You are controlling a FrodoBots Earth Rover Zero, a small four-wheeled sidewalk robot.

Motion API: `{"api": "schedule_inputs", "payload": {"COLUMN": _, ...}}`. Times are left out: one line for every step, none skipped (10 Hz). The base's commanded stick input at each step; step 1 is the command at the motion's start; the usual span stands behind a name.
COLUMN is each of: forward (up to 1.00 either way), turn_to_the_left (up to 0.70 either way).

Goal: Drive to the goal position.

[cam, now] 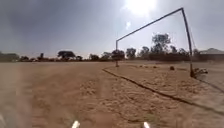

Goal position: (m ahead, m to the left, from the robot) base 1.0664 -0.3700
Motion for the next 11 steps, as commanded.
{"api": "schedule_inputs", "payload": {"forward": 0.70, "turn_to_the_left": 0.00}}
{"api": "schedule_inputs", "payload": {"forward": 0.70, "turn_to_the_left": 0.00}}
{"api": "schedule_inputs", "payload": {"forward": 0.70, "turn_to_the_left": 0.00}}
{"api": "schedule_inputs", "payload": {"forward": 0.70, "turn_to_the_left": 0.00}}
{"api": "schedule_inputs", "payload": {"forward": 0.70, "turn_to_the_left": 0.00}}
{"api": "schedule_inputs", "payload": {"forward": 0.70, "turn_to_the_left": 0.00}}
{"api": "schedule_inputs", "payload": {"forward": 0.70, "turn_to_the_left": 0.00}}
{"api": "schedule_inputs", "payload": {"forward": 0.70, "turn_to_the_left": 0.00}}
{"api": "schedule_inputs", "payload": {"forward": 0.70, "turn_to_the_left": 0.00}}
{"api": "schedule_inputs", "payload": {"forward": 0.70, "turn_to_the_left": 0.00}}
{"api": "schedule_inputs", "payload": {"forward": 0.70, "turn_to_the_left": 0.00}}
